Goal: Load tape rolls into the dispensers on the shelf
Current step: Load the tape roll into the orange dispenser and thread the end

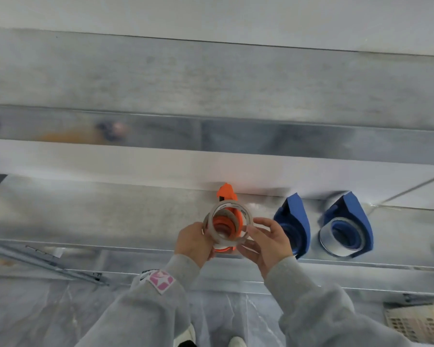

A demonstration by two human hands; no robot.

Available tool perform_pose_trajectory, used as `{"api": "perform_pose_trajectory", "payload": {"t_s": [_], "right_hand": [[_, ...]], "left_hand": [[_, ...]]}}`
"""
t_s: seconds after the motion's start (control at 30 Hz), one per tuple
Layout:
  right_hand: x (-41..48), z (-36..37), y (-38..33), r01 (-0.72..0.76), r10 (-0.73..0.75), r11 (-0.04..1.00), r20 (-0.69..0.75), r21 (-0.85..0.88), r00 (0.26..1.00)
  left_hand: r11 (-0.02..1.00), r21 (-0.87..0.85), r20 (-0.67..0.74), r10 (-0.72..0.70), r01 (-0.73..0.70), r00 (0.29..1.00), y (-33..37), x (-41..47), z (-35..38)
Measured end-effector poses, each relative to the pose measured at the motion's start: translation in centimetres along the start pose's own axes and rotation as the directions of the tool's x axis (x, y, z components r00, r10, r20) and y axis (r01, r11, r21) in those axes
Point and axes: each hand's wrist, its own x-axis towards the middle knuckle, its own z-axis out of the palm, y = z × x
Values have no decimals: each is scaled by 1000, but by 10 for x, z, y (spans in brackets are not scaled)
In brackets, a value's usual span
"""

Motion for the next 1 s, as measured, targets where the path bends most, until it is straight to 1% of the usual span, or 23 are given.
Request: {"api": "perform_pose_trajectory", "payload": {"t_s": [0.1, 0.23, 0.37, 0.43, 0.53, 0.6, 0.8, 1.0], "right_hand": [[-2, 2, -2, 14, -14, 1000, 10, 13, 1000], [-6, 8, -2, 35, -35, 999, 16, 29, 999], [-7, 13, -2, 44, -44, 998, -1, 38, 999], [-5, 14, -3, 39, -38, 999, -23, 38, 999], [-3, 13, -3, 26, -24, 998, -38, 54, 999], [-3, 14, -2, 14, -11, 997, -37, 71, 999], [3, 29, 3, -75, 72, 984, 21, 159, 997], [10, 42, 12, -127, 124, 980, 24, 155, 992]], "left_hand": [[998, -65, -21, 2, -3, 1000, 1, -3, -10], [967, -233, 27, -100, 104, 995, -2, 1, -16], [920, -339, 81, -179, 196, 981, -2, 4, -20], [928, -324, 78, -167, 183, 983, -3, 4, -23], [973, -222, 33, -64, 70, 997, -1, 2, -26], [981, -191, 10, -9, 11, 1000, 3, 2, -26], [964, -258, 12, -57, 59, 998, 9, -2, -24], [951, -270, 49, -144, 152, 988, 2, 0, -26]]}}
